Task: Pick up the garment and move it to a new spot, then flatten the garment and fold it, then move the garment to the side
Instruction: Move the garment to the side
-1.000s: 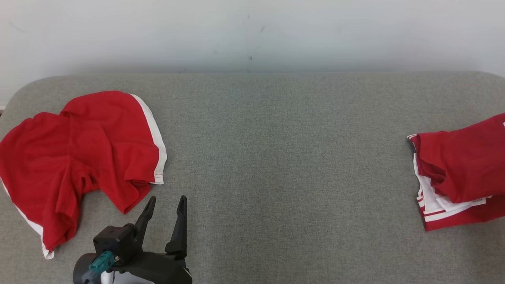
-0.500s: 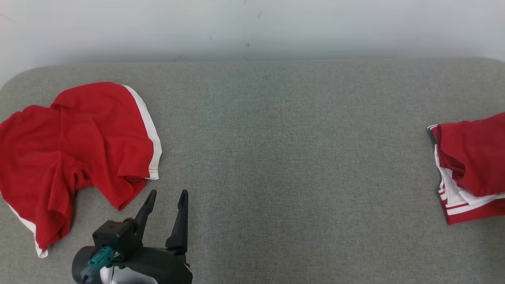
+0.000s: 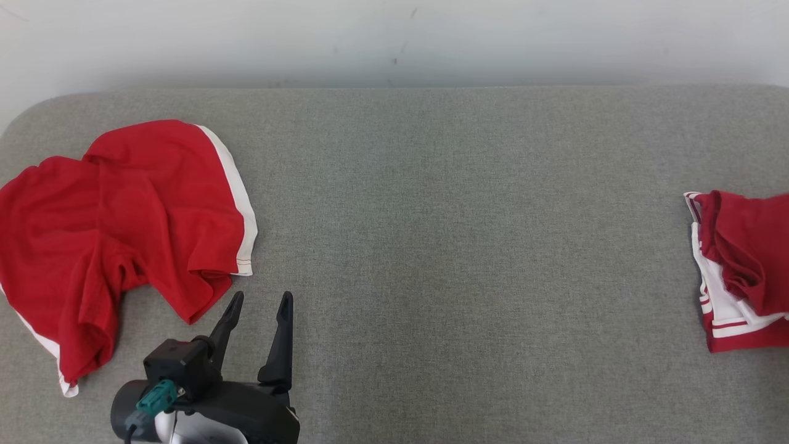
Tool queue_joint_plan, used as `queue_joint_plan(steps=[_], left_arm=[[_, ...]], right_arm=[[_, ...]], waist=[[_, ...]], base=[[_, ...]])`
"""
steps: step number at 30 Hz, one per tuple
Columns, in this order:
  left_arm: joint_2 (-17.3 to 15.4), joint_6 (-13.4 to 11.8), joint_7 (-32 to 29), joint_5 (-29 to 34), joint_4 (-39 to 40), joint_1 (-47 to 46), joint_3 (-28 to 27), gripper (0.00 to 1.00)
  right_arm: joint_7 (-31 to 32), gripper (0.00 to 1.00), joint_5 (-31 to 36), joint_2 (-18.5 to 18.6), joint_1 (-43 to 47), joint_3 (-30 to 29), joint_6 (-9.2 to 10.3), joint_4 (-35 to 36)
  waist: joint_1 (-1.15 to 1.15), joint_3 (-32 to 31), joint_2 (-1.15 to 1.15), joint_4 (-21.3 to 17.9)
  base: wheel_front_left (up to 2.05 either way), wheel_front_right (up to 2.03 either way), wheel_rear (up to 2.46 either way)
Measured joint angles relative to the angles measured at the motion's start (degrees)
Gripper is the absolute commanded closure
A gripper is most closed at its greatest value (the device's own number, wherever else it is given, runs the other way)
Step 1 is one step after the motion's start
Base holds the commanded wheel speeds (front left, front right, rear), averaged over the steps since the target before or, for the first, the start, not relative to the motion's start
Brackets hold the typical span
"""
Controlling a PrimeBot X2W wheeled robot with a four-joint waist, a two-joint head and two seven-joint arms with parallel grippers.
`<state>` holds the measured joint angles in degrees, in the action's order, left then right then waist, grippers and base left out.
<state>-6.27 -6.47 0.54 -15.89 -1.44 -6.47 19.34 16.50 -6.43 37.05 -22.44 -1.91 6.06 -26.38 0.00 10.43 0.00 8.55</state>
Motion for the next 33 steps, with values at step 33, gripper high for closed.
queue_joint_plan(steps=[33], left_arm=[[-0.58,-0.08,3.49,0.70,-0.45,1.14,-2.56,0.00]], right_arm=[[-20.14,0.00,-8.24,-19.96,12.30,1.22,0.56,18.09]], waist=[[-0.01,-7.63,0.00,-1.58]], base=[[0.00,0.00,0.00]])
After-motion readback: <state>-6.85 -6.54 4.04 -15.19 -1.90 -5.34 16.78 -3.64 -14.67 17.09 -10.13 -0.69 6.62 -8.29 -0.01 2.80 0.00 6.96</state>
